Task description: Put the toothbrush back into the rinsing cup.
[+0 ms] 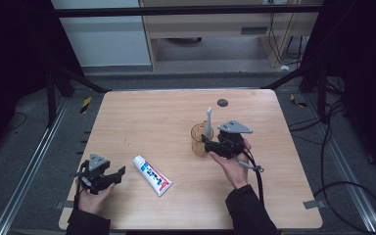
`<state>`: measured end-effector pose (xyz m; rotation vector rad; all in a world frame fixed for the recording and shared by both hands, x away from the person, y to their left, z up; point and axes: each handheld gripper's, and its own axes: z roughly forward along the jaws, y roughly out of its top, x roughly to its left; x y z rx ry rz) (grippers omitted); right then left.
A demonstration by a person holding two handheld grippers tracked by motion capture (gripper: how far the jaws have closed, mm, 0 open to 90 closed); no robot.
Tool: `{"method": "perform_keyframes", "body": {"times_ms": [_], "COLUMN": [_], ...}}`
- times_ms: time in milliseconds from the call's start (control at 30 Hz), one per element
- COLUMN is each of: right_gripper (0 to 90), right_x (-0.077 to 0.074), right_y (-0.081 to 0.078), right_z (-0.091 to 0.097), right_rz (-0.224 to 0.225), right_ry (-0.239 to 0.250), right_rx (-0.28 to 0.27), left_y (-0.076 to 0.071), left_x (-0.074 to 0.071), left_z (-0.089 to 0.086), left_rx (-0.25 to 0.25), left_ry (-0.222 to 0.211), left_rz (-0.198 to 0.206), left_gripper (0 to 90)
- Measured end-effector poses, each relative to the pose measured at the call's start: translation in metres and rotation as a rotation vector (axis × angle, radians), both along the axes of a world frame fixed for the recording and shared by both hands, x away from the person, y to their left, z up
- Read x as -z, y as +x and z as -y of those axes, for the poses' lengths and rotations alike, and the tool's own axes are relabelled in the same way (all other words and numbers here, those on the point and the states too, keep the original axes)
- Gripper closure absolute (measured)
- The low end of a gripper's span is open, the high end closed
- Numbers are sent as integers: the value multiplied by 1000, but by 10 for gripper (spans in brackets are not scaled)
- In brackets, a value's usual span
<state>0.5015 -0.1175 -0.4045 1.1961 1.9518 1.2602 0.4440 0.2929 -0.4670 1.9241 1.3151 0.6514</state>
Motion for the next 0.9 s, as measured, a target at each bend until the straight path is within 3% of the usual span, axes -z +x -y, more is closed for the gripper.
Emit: {"method": "perform_keyframes", "body": {"times_ms": [433,900], "right_gripper": [279,357], "right_x": [-1,30], "right_y": [-30,-51], "right_z": [45,89], "right_rz": [-23,-109], "right_ry": [-25,-67], "right_rx": [14,30], "left_y": [-1,-6], "left_x": [0,4], "left_z": [4,23], "left_rx": [22,125], "left_ry": [0,6], "left_rz": [-19,-73], "left_gripper": [457,691]}}
